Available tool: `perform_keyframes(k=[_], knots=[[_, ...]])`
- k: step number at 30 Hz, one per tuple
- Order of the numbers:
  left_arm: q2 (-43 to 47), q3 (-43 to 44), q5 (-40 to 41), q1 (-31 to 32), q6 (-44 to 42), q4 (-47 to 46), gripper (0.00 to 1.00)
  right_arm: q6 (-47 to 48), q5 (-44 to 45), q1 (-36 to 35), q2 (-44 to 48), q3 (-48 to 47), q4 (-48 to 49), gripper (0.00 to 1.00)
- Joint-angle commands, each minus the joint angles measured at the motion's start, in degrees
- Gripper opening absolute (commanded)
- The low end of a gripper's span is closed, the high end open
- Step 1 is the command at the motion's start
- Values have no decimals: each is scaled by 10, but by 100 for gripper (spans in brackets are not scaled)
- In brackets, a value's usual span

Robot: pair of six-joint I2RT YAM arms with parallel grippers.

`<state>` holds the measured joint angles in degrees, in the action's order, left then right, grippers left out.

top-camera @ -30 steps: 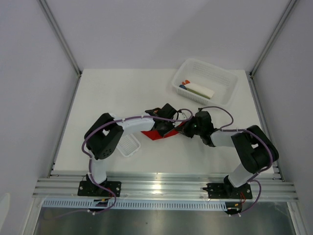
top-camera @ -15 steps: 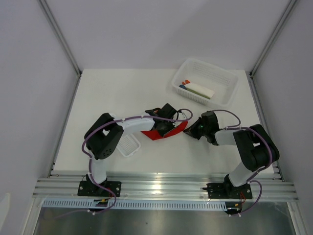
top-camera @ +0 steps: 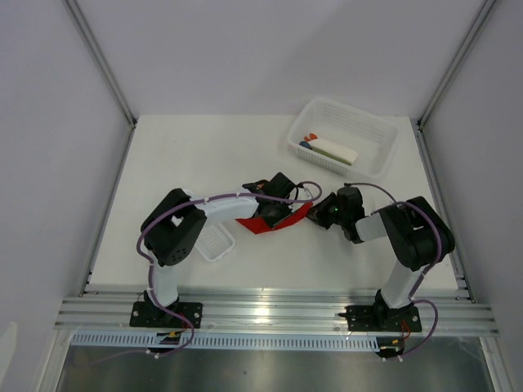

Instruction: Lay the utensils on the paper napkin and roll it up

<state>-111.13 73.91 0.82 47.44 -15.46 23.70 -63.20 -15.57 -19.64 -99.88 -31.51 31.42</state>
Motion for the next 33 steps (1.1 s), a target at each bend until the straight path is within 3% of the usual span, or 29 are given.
perform_keyframes(k=[1, 8, 13, 23, 29, 33], knots=[[-2, 13, 0, -3, 4, 6, 35, 1, -2, 0, -37, 14, 32, 8], [-2, 14, 1, -3, 4, 6, 36, 21, -24, -7, -57, -4, 66, 25], [-3, 17, 3, -3, 3, 7, 36, 15, -47, -23, -82, -18, 97, 25], [-6, 17, 3, -3, 3, 6, 37, 20, -68, -51, -79, -40, 123, 12], [-5, 17, 3, -3, 3, 5, 37, 0, -73, -41, -85, -30, 116, 13], [-4, 15, 3, -3, 3, 6, 37, 33, -38, -26, -25, -8, 62, 17]])
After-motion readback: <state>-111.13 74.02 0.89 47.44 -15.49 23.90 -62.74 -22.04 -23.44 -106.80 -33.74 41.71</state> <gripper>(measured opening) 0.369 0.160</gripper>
